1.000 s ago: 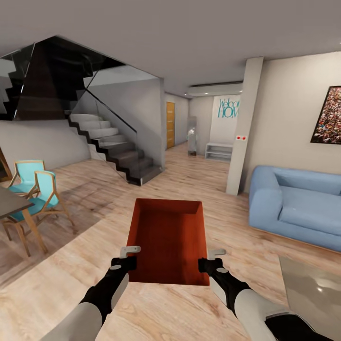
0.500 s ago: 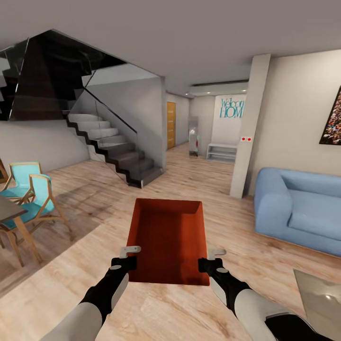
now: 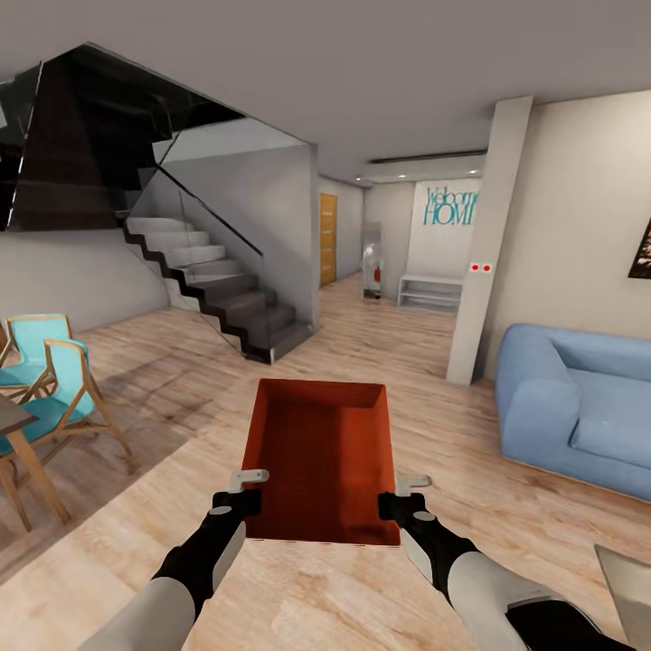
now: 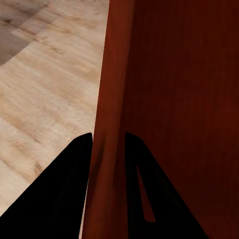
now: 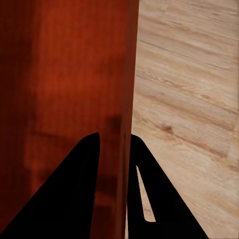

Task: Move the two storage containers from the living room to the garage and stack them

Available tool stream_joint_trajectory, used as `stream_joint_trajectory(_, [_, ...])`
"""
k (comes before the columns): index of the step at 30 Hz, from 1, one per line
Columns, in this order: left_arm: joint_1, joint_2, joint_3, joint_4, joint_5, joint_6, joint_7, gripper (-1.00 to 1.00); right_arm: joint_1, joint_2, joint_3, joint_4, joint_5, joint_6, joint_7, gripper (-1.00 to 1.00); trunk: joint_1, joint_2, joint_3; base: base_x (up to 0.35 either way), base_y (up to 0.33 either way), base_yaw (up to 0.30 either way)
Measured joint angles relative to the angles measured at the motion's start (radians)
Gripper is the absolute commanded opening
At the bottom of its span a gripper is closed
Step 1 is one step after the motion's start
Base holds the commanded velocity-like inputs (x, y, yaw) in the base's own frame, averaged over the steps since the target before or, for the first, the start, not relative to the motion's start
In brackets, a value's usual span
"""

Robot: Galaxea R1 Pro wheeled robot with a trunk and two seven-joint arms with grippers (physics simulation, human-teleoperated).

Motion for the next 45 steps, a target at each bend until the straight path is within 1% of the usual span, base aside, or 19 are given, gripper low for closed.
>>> stream_joint_trajectory(14, [0.000, 0.000, -0.001, -0.001, 0.000, 0.000, 0.000, -1.00, 0.000, 0.000, -0.001, 0.000, 0.000, -0.001, 0.000, -1.00, 0.000, 0.000, 0.000, 0.318, 0.095, -0.006])
stream_joint_trajectory(33, [0.000, 0.000, 0.000, -0.001, 0.000, 0.000, 0.000, -1.00, 0.000, 0.000, 0.000, 0.000, -0.001, -0.001, 0.000, -1.00, 0.000, 0.000, 0.000, 0.318, 0.095, -0.216])
stream_joint_trajectory(39, [0.000, 0.000, -0.001, -0.002, 0.000, 0.000, 0.000, -1.00, 0.000, 0.000, 0.000, 0.000, -0.001, -0.002, 0.000, -1.00, 0.000, 0.000, 0.001, 0.318, 0.095, -0.034])
stream_joint_trajectory(45, [0.000, 0.000, -0.001, -0.003, 0.000, 0.000, 0.001, -1.00, 0.000, 0.000, 0.000, -0.001, -0.001, -0.003, 0.000, -1.00, 0.000, 0.000, 0.008, 0.318, 0.095, -0.002])
